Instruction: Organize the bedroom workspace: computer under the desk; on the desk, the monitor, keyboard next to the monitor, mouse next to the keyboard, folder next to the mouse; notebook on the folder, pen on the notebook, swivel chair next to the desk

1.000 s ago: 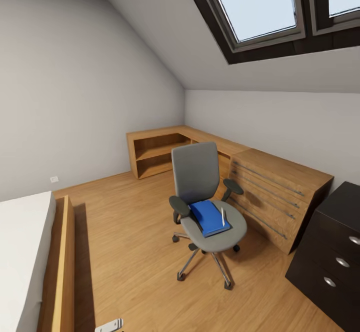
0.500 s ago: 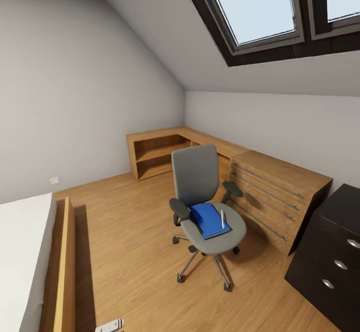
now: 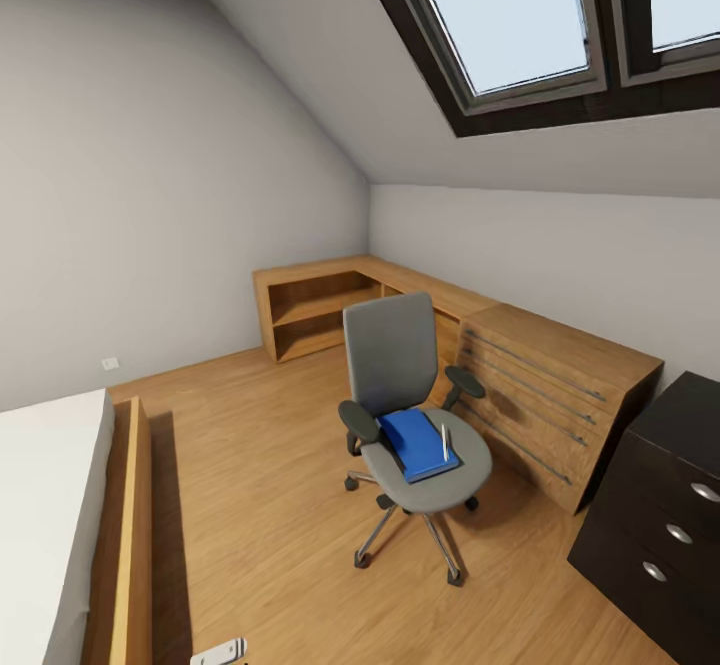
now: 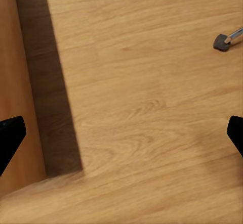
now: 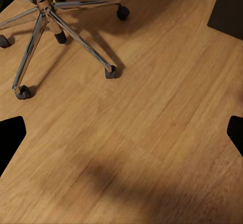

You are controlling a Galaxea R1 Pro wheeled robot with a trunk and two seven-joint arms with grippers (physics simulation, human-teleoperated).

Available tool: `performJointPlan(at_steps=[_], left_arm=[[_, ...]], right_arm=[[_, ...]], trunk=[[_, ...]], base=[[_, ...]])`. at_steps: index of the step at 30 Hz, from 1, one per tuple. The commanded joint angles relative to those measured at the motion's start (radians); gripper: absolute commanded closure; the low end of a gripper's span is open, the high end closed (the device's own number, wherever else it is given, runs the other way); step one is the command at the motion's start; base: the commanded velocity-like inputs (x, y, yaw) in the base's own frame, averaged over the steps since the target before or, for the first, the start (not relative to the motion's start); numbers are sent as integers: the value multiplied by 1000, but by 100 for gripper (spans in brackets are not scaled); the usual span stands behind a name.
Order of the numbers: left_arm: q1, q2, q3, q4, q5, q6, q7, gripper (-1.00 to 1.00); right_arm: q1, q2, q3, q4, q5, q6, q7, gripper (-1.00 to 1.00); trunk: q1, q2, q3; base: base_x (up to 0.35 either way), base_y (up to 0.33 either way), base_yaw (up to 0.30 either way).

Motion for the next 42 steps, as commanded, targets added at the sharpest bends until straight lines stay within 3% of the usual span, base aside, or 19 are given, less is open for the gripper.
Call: performJointPlan(at_steps=[1,14,26,35,40,41,42], left_arm=[[-1,-1,5,0,2,-3,0,-100],[-1,1,5,0,2,-8,-4,-100],[-1,1,5,1,4,-1,-4,-100],[-1,2,7,10,5,8,-5,-100],[-1,3,8,27,6,7,-4,-100],[-1,3,9,31,7,4,-4,-100],[-1,3,9,32,7,3,-4,-100]], right_arm=[[-1,0,1,2,-1,-4,-1,-100],[-1,0,0,2,-1,-4,-1,-100],[-1,11,2,3,-1,-5,2,-100],[-1,19,-11,-39,-27,-10,-2,-100],[-1,3,-13,-104,-32,-11,-1,-100],[-1,-16,-9,-119,-30,-12,-1,-100],[-1,-19,-9,-120,-30,-13,-1,-100]], trunk=[[0,-1,-1],[0,-1,-1],[0,-1,-1],[0,-1,-1],[0,-1,-1],[0,-1,-1],[0,-1,-1]], base=[[0,0,0],[-23,0,0],[-300,0,0],[-335,1,0],[-320,95,0],[-248,233,0],[-234,247,0]])
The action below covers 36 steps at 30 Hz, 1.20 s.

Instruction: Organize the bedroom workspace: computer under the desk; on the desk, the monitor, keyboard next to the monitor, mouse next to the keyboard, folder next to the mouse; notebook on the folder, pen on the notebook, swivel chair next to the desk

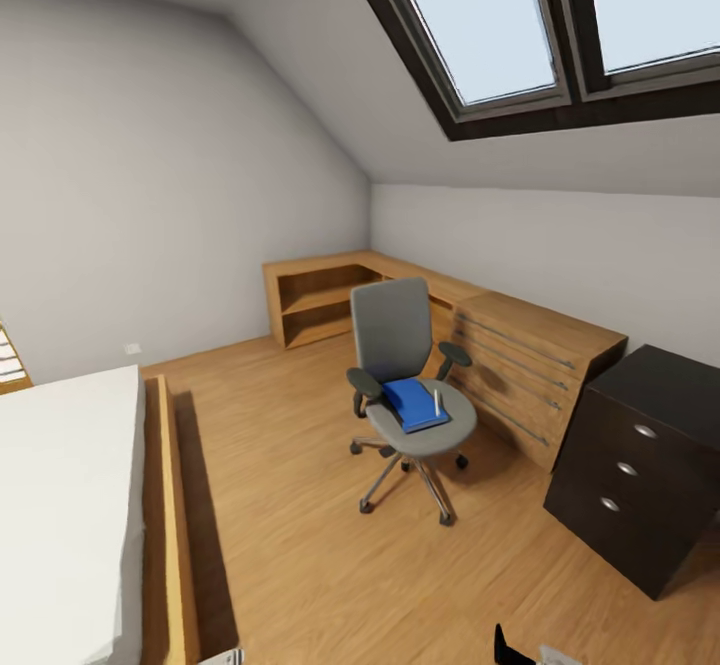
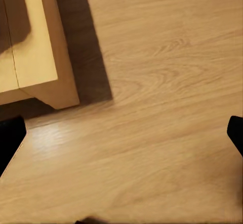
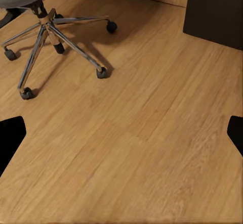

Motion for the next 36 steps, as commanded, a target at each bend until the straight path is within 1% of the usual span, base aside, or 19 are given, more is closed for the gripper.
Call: performJointPlan(at_steps=[1,7,13,16,20,23,26,27,36], left_arm=[[-1,-1,5,1,1,-4,-1,-100],[-1,-1,5,3,0,-7,-1,-100],[-1,-1,5,3,-1,-8,-1,-100],[-1,-1,5,3,-1,-9,-1,-100],[-1,-1,5,3,-1,-9,-1,-100],[-1,-1,5,3,-1,-9,-1,-100],[-1,-1,4,3,-2,-9,-1,-100],[-1,-1,4,3,-2,-9,-1,-100],[-1,-3,2,4,-2,-9,-1,-100]], right_arm=[[-1,-2,0,-1,1,-3,-1,-100],[-1,-10,2,-3,2,-4,0,-100],[-1,-9,2,-2,3,-4,0,-100],[-1,-6,4,8,5,-4,1,-100],[-1,-3,12,42,18,-5,2,-100],[-1,-2,17,54,34,-5,2,-100],[-1,-1,21,63,61,-4,2,-100],[-1,-1,21,64,65,-4,1,-100],[-1,-2,22,67,78,-4,1,-100]], trunk=[[0,-1,-1],[0,-1,-1],[0,-1,-1],[0,-1,-1],[0,-1,-1],[0,-1,-1],[0,-1,-1],[0,-1,-1],[0,-1,-2]], base=[[-222,259,0],[-187,290,-2],[-165,305,-107],[-155,309,-206],[-150,311,-244],[-148,311,-258],[-147,311,-266],[-155,306,-268],[-214,262,-269]])
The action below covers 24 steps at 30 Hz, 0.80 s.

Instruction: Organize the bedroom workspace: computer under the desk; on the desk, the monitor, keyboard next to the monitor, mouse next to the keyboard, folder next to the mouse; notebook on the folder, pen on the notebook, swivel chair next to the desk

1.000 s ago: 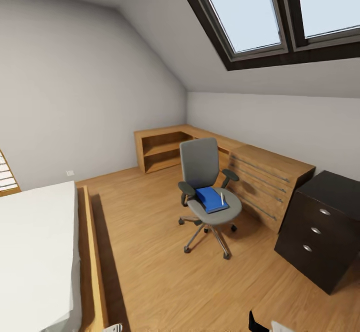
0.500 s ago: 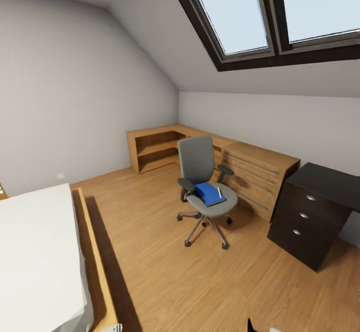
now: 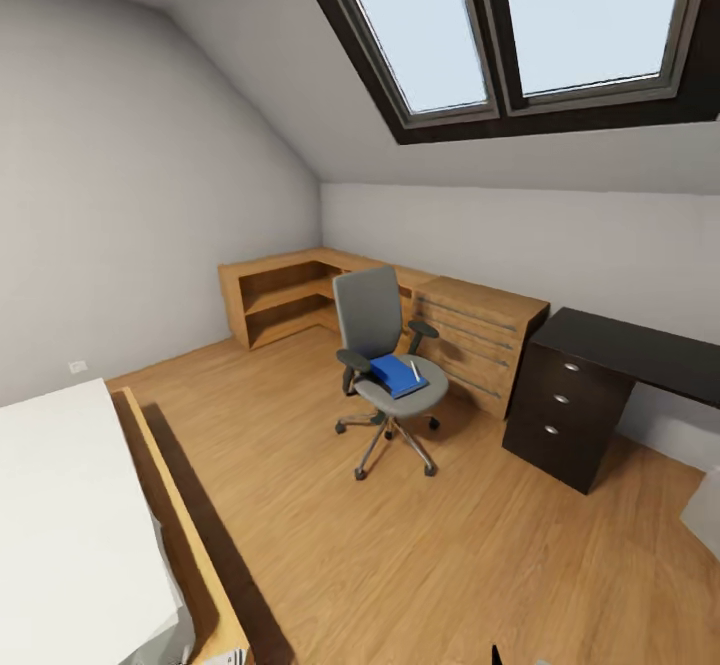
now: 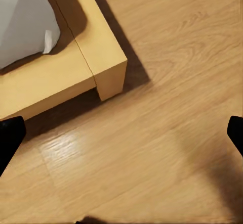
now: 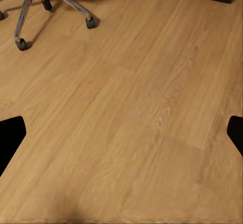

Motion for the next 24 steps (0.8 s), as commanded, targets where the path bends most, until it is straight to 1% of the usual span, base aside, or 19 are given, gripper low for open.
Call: performJointPlan(at_steps=[1,5,11,24], left_arm=[[0,-1,5,0,2,-3,-1,-100],[0,-1,4,0,2,-3,-1,-100],[0,0,4,0,3,-3,-1,-100],[0,0,4,0,3,-3,-1,-100]], right_arm=[[-1,0,2,1,-2,-3,-1,-100],[-1,0,2,2,0,-2,-1,-100],[-1,1,2,4,0,-1,-1,-100],[-1,1,2,4,-1,-1,-2,-100]], trunk=[[0,-1,-2],[0,-1,-5],[0,-1,-12],[0,-1,-31]], base=[[-248,237,-253],[-252,234,-212],[-256,231,-148],[-264,215,-84]])
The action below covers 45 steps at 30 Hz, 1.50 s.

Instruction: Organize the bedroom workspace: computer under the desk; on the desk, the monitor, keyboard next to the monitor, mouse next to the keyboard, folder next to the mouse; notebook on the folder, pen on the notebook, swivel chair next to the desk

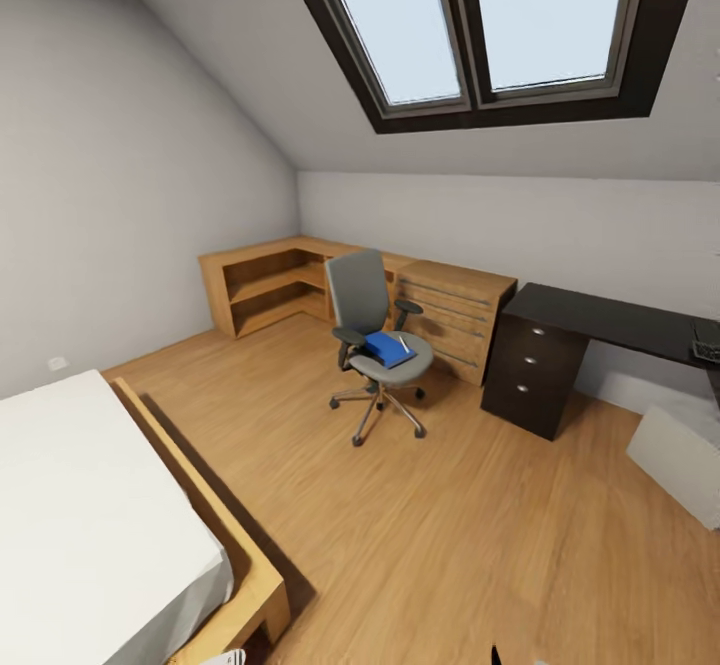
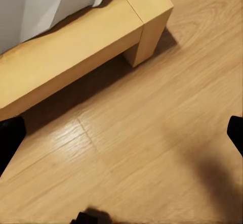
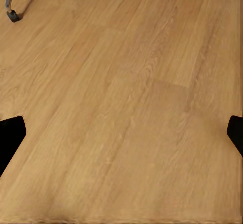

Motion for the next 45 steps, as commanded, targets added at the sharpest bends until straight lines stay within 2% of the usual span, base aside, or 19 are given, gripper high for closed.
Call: performJointPlan(at_steps=[1,17,23,38,40,45], left_arm=[[-1,-1,5,0,2,-3,-1,-100],[-1,-7,5,0,-1,-16,5,-100],[-1,-9,5,0,-1,-29,5,-100],[-1,-9,4,3,-1,-30,3,-100],[-1,-8,-3,9,-2,-28,3,-100],[-1,-8,-51,29,-2,-29,5,-100]], right_arm=[[-1,0,2,1,-2,-3,-1,-100],[-1,-1,-1,-1,-2,-4,-2,-100],[-1,-1,-1,0,-3,-5,-2,-100],[-1,-1,-1,2,-2,-10,-2,-100],[-1,0,-1,6,-2,-10,-2,-100],[-1,0,0,11,-2,-11,-2,-100]], trunk=[[-1,-1,-3],[-1,-1,-26],[-1,-1,-29],[-1,-1,-25],[-1,-1,-25],[-1,-1,-23]], base=[[-290,148,-69],[-323,38,-96],[-281,1,-252],[-105,-7,-289],[-287,-127,-292],[-254,-212,-292]])
